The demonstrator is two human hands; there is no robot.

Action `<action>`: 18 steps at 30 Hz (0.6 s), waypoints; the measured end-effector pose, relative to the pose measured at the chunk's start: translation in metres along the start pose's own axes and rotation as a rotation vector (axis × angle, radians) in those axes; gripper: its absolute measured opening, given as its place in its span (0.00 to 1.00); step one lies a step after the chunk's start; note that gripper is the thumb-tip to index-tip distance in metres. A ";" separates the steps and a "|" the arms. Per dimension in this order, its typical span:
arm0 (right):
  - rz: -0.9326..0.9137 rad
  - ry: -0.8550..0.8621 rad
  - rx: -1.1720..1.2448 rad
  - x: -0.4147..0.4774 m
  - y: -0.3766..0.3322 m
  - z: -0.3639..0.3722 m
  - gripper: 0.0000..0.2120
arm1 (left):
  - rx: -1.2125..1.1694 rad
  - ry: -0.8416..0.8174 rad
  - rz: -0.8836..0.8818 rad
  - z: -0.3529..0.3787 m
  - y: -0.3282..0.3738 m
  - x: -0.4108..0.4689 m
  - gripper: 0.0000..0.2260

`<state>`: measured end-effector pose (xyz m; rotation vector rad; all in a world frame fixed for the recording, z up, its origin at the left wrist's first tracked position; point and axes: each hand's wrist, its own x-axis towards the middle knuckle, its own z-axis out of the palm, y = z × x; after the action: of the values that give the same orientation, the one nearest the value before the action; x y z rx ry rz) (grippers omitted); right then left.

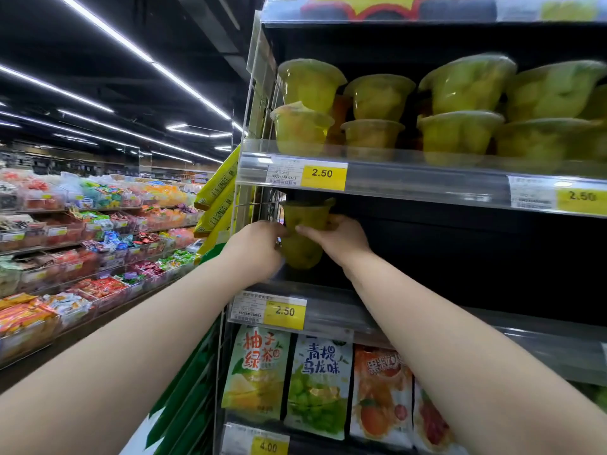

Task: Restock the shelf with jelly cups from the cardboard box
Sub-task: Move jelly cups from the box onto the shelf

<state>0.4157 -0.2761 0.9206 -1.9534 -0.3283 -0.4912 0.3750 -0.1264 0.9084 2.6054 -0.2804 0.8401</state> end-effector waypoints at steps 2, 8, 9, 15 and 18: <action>-0.009 -0.036 -0.037 -0.005 -0.001 -0.003 0.15 | 0.020 0.024 0.006 -0.001 0.001 -0.002 0.21; -0.126 -0.110 -0.539 -0.032 -0.003 -0.023 0.21 | 0.155 0.021 0.158 -0.002 0.007 -0.008 0.21; -0.164 -0.112 -0.594 -0.038 -0.001 -0.024 0.22 | 0.178 0.013 0.169 -0.002 0.007 -0.008 0.21; -0.338 -0.239 -0.749 -0.059 0.002 -0.020 0.24 | 0.226 -0.015 0.159 0.002 0.006 -0.005 0.21; -0.292 -0.288 -0.787 -0.053 0.001 -0.018 0.23 | 0.242 -0.062 0.160 0.002 0.005 0.002 0.22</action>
<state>0.3663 -0.2937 0.9016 -2.7718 -0.6862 -0.5796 0.3764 -0.1321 0.9096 2.8685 -0.4338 0.8965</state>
